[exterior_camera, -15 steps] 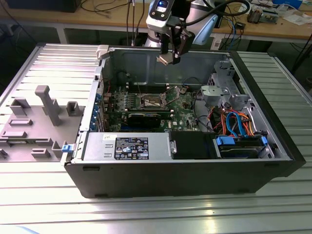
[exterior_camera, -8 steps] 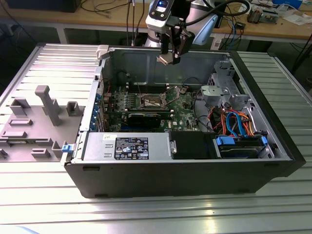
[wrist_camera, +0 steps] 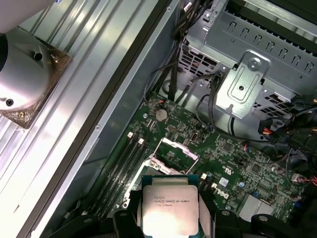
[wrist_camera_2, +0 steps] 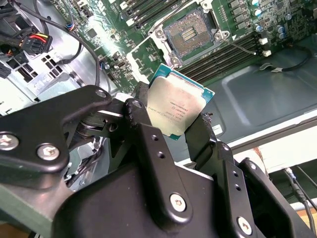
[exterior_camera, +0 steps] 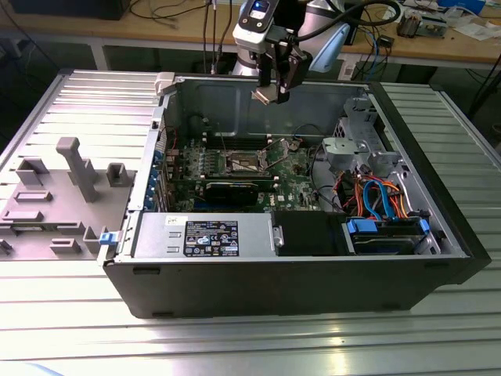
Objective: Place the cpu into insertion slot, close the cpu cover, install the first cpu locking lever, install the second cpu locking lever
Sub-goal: 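Place the cpu into insertion slot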
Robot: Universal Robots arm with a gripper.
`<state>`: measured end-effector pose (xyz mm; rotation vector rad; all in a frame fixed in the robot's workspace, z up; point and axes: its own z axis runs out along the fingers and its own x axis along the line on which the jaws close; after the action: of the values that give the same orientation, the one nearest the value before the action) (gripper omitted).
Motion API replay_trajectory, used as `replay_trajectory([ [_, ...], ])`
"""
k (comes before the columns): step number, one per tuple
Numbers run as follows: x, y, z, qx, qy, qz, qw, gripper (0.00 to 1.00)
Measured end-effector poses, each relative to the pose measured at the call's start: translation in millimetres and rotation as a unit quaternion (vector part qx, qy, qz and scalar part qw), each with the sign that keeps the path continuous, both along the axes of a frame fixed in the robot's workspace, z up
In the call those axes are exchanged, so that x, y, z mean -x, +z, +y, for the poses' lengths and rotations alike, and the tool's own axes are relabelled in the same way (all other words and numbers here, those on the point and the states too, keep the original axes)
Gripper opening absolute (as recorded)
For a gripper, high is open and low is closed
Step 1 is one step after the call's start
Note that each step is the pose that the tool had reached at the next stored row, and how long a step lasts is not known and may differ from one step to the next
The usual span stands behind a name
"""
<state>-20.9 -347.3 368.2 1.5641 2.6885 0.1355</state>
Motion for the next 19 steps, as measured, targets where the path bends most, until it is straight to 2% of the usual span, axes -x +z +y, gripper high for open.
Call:
replay_trajectory([
  [19, 0.0, 0.0, 0.0, 0.0000, -0.016, 0.0000, 0.9999, 0.54],
])
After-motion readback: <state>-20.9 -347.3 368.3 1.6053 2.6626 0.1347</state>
